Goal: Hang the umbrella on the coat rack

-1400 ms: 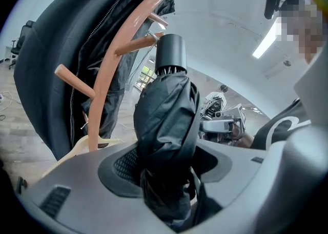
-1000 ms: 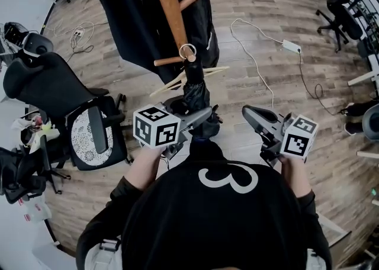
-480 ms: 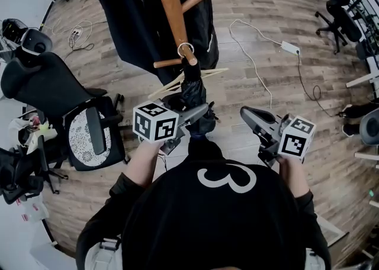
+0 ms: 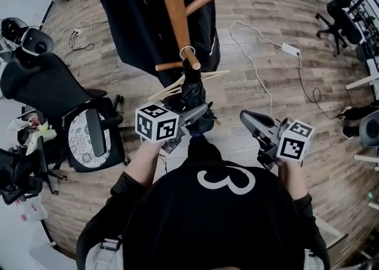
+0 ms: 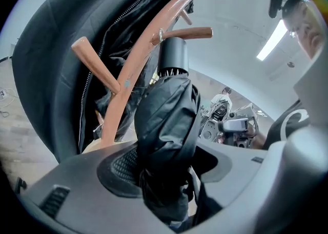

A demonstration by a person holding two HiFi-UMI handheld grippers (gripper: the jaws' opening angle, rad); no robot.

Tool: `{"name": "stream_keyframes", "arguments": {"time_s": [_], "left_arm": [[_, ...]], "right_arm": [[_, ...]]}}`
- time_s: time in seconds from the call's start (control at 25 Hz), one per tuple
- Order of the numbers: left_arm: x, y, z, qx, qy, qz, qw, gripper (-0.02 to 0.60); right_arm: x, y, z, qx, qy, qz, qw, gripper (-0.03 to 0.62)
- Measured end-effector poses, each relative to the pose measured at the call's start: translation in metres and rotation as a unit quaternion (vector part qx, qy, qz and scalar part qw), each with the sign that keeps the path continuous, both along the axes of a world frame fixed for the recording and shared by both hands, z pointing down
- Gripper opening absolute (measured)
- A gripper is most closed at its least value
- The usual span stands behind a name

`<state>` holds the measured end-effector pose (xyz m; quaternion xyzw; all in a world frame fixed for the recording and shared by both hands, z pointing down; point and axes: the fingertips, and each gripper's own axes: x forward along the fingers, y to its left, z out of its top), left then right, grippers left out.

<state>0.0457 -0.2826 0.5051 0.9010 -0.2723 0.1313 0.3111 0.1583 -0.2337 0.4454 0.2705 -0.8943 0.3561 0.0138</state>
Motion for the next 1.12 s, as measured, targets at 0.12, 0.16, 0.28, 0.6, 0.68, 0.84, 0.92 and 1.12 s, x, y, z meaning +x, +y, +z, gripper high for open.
{"name": "stream_keyframes", "arguments": {"time_s": [0.12, 0.16, 0.28, 0.6, 0.68, 0.84, 0.92, 1.12], "left_arm": [[-0.001, -0.004, 0.004, 0.007, -0.004, -0.003, 1.0000, 0.274], [-0.003, -0.007, 0.004, 0.006, -0.002, -0.006, 1.0000, 0.275], [-0.011, -0.019, 0.006, 0.006, -0.001, -0.020, 0.9998, 0.275], [-0.015, -0.030, 0.013, 0.026, -0.034, -0.028, 0.9987, 0.279], [-0.023, -0.036, 0.012, 0.031, -0.036, -0.035, 0.9983, 0.285], [-0.035, -0.044, 0.012, 0.038, -0.031, -0.058, 0.9971, 0.303], [-0.040, -0.044, 0.013, 0.042, -0.035, -0.067, 0.9962, 0.310], [-0.050, -0.035, 0.009, 0.052, -0.048, -0.073, 0.9948, 0.310]], "right_arm": [[0.002, 0.004, 0.004, -0.004, 0.001, 0.001, 1.000, 0.026], [0.001, 0.004, 0.004, -0.005, 0.001, 0.002, 1.000, 0.026], [-0.001, 0.003, 0.004, -0.009, 0.003, 0.002, 1.000, 0.026], [0.006, 0.005, 0.004, -0.010, 0.005, 0.004, 1.000, 0.026], [0.000, 0.004, 0.001, -0.010, 0.006, 0.003, 1.000, 0.026], [-0.005, 0.005, 0.000, -0.013, 0.003, 0.002, 1.000, 0.026], [-0.005, 0.008, 0.000, -0.010, 0.003, 0.003, 1.000, 0.026], [-0.005, 0.010, -0.008, 0.013, 0.010, -0.001, 1.000, 0.026]]}}
